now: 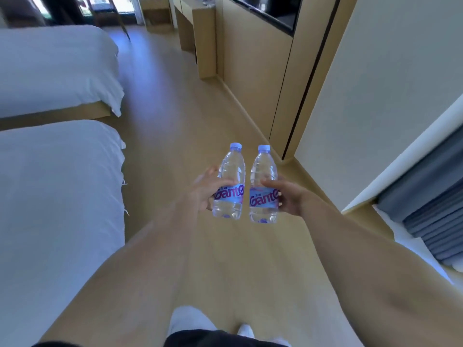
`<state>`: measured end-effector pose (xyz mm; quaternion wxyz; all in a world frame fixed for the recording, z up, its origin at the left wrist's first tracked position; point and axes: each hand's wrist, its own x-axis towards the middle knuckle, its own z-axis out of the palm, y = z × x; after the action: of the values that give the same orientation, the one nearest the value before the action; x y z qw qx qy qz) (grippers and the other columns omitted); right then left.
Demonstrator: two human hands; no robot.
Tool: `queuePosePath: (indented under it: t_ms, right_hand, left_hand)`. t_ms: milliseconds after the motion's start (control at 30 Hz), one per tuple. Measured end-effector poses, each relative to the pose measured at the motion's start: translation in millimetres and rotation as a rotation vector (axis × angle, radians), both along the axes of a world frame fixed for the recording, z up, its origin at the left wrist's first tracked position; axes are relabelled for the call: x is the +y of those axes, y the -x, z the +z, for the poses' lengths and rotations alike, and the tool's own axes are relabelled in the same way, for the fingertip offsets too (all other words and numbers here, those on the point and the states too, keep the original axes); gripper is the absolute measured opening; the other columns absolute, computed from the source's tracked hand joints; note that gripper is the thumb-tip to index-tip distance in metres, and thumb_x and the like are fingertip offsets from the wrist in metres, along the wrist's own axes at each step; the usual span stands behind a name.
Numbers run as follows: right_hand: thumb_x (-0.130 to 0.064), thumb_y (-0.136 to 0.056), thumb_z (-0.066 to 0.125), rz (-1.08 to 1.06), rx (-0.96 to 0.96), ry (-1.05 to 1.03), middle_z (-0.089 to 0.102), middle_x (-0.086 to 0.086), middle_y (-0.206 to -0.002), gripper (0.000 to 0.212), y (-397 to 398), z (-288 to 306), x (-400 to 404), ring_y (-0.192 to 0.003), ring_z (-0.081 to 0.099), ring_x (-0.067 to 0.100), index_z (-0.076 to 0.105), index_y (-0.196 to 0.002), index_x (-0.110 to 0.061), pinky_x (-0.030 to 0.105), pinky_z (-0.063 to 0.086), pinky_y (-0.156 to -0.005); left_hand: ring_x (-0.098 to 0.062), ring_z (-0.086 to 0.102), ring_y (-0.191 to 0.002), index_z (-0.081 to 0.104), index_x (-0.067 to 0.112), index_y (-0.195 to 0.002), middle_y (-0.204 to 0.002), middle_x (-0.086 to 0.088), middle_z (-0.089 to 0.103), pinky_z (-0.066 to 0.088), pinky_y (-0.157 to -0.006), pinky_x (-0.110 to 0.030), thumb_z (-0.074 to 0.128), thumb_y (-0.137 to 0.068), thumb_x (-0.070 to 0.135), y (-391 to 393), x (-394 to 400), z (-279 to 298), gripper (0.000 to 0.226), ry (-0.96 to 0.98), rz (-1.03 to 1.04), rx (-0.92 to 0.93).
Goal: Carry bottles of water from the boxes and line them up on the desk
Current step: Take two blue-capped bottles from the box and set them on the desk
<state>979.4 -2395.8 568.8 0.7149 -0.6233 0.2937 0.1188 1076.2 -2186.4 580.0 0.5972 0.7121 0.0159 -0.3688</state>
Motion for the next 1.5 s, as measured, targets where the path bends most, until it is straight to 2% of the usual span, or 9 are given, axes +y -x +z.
queuePosePath:
  t_ms: [133, 300, 400, 533, 700, 833, 1067, 1267, 1500]
  right_hand:
    - [-0.026, -0.087, 0.072, 0.075, 0.002, -0.001, 0.069, 0.006, -0.107, 0.032, -53.6, -6.3, -11.9, -0.096, 0.067, 0.026, 0.061, -0.115, -0.034, 0.045, 0.057, -0.077]
    - [-0.026, -0.086, 0.073, 0.126, 0.023, -0.006, 0.067, 0.008, -0.113, 0.047, -136.5, -24.1, -21.3, -0.096, 0.066, 0.027, 0.055, -0.128, -0.035, 0.047, 0.057, -0.080]
    - [-0.027, -0.086, 0.074, 0.154, 0.027, -0.002, 0.068, 0.008, -0.113, 0.047, -200.8, -33.0, -25.1, -0.096, 0.067, 0.027, 0.056, -0.129, -0.036, 0.049, 0.057, -0.081]
    - [-0.027, -0.085, 0.074, 0.138, 0.054, -0.016, 0.069, 0.006, -0.108, 0.049, -294.0, -34.2, -26.2, -0.092, 0.067, 0.025, 0.055, -0.129, -0.035, 0.044, 0.057, -0.074]
    - [-0.025, -0.083, 0.075, 0.099, 0.040, -0.036, 0.072, 0.004, -0.101, 0.044, -399.9, -28.7, -26.6, -0.087, 0.069, 0.025, 0.058, -0.123, -0.034, 0.045, 0.058, -0.075]
    - [-0.025, -0.085, 0.075, 0.104, 0.039, -0.040, 0.073, 0.003, -0.098, 0.043, -472.4, -23.8, -28.3, -0.082, 0.070, 0.022, 0.058, -0.124, -0.034, 0.041, 0.058, -0.069]
    - [-0.024, -0.087, 0.073, 0.184, 0.043, -0.044, 0.074, 0.001, -0.091, 0.045, -596.7, -35.6, -36.6, -0.076, 0.072, 0.019, 0.054, -0.126, -0.036, 0.041, 0.058, -0.066]
    - [-0.024, -0.088, 0.072, 0.263, 0.040, -0.087, 0.072, 0.004, -0.097, 0.049, -719.2, -53.4, -51.6, -0.078, 0.071, 0.021, 0.053, -0.129, -0.040, 0.041, 0.058, -0.070]
    - [-0.023, -0.088, 0.072, 0.344, 0.058, -0.113, 0.067, 0.005, -0.093, 0.051, -870.8, -48.5, -75.9, -0.070, 0.066, 0.019, 0.050, -0.131, -0.039, 0.041, 0.056, -0.073]
  left_hand:
    - [-0.030, 0.074, -0.086, 0.060, 0.035, -0.115, -0.106, -0.012, 0.076, 0.052, -0.080, -0.072, 0.086, -0.068, 0.022, -43.4, -6.9, -12.7, 0.055, 0.029, 0.041, 0.029]
    - [-0.030, 0.074, -0.082, 0.057, 0.033, -0.122, -0.102, -0.011, 0.077, 0.055, -0.081, -0.066, 0.086, -0.073, 0.018, -120.7, -12.2, -33.1, 0.059, 0.043, 0.087, 0.058]
    - [-0.032, 0.073, -0.086, 0.054, 0.031, -0.126, -0.110, -0.016, 0.074, 0.057, -0.079, -0.062, 0.084, -0.076, 0.016, -181.2, -14.3, -44.2, 0.061, 0.072, 0.089, 0.050]
    - [-0.039, 0.072, -0.101, 0.052, 0.030, -0.129, -0.115, -0.016, 0.073, 0.053, -0.086, -0.067, 0.083, -0.077, 0.013, -274.2, -10.7, -44.6, 0.063, 0.076, 0.090, 0.071]
    - [-0.028, 0.074, -0.079, 0.056, 0.033, -0.122, -0.105, -0.010, 0.076, 0.060, -0.063, -0.048, 0.082, -0.078, 0.013, -388.3, -3.6, -35.1, 0.056, 0.070, 0.071, 0.053]
    - [-0.029, 0.074, -0.082, 0.059, 0.037, -0.118, -0.103, -0.009, 0.077, 0.060, -0.065, -0.053, 0.084, -0.076, 0.016, -459.7, -3.8, -34.7, 0.054, 0.066, 0.072, 0.053]
    - [-0.029, 0.073, -0.079, 0.057, 0.037, -0.122, -0.097, -0.009, 0.076, 0.057, -0.061, -0.046, 0.085, -0.075, 0.016, -566.9, -5.1, -41.7, 0.058, 0.057, 0.126, 0.063]
    - [-0.036, 0.072, -0.102, 0.056, 0.038, -0.125, -0.114, -0.018, 0.072, 0.052, -0.088, -0.068, 0.083, -0.078, 0.013, -666.9, -19.8, -42.0, 0.059, -0.012, 0.180, 0.038]
    - [-0.029, 0.072, -0.087, 0.053, 0.038, -0.128, -0.103, -0.014, 0.072, 0.060, -0.075, -0.052, 0.080, -0.081, 0.012, -795.6, -46.3, -34.0, 0.060, 0.001, 0.245, 0.023]
